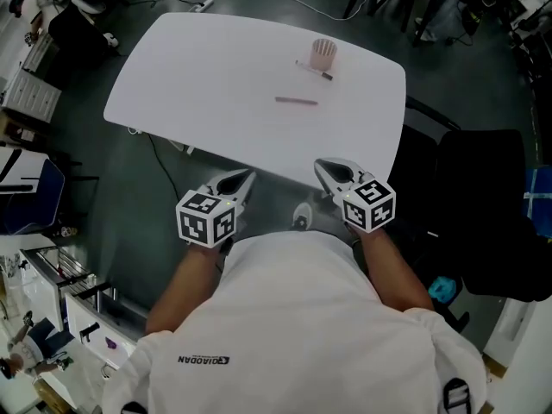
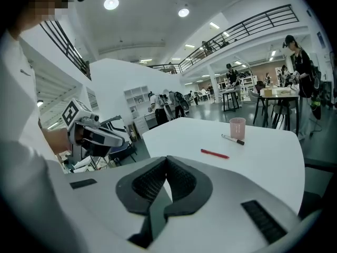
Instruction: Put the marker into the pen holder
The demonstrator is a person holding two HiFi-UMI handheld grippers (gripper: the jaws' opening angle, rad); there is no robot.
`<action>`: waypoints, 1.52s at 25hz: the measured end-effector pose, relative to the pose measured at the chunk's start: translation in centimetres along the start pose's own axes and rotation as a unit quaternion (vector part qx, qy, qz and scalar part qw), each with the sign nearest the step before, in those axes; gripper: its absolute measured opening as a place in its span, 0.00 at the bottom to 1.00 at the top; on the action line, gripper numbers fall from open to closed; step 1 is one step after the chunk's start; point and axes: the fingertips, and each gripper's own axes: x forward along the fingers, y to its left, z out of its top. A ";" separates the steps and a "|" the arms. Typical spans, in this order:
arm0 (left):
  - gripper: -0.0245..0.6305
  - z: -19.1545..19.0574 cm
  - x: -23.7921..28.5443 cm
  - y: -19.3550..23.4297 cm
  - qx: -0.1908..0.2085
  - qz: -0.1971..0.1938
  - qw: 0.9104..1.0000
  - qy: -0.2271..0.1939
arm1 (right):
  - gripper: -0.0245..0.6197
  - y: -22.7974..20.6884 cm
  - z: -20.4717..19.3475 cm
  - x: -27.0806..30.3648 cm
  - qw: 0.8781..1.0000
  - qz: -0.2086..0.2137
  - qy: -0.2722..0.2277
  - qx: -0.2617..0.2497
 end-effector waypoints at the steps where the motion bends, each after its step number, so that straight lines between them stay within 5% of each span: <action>1: 0.08 0.6 0.8 0.1 0.001 0.003 1.000 0.001 | 0.07 -1.0 0.0 0.0 1.000 0.001 0.001 0.002; 10: 0.08 4.9 5.5 3.7 0.012 0.066 0.998 0.012 | 0.07 -8.3 0.8 0.9 1.000 0.009 0.015 0.001; 19: 0.08 5.7 8.7 4.9 0.023 0.049 0.997 0.046 | 0.07 -12.7 0.2 4.5 0.999 -0.015 0.030 0.011; 27: 0.08 8.0 11.2 8.7 0.060 0.026 0.996 0.068 | 0.07 -14.8 -0.4 8.7 0.995 -0.062 0.075 -0.032; 33: 0.08 9.4 11.8 13.1 0.056 0.012 0.996 0.070 | 0.07 -17.0 -1.4 14.1 0.980 -0.095 0.138 -0.104; 38: 0.08 9.4 11.9 16.2 0.035 0.004 0.997 0.075 | 0.10 -20.5 -3.4 17.5 0.954 -0.118 0.216 -0.173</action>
